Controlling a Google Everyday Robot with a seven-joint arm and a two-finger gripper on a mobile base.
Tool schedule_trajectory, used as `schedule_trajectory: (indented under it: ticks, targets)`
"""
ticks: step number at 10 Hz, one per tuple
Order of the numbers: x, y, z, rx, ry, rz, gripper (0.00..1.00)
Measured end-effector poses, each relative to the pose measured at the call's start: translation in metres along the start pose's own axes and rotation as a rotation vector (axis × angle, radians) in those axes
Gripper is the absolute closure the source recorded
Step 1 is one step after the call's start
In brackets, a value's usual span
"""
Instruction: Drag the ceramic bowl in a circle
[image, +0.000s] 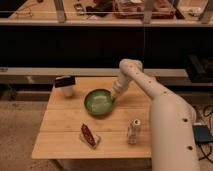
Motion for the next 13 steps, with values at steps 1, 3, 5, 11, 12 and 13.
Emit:
schedule_trajectory:
  ticks: [1,3,5,11,12,13]
  targets:
    - [-0.006,0.032,-0.011,-0.037,0.002,0.052,1.00]
    - [-0.023,0.078,-0.035,-0.097,0.007,0.110,1.00]
    - [-0.049,0.108,-0.063,-0.167,0.003,0.119,1.00]
    - [-0.112,0.034,-0.044,-0.088,-0.092,-0.041,1.00]
    - [-0.112,0.010,-0.027,-0.060,-0.106,-0.071,1.00]
    - [-0.108,-0.003,-0.015,-0.049,-0.109,-0.092,1.00]
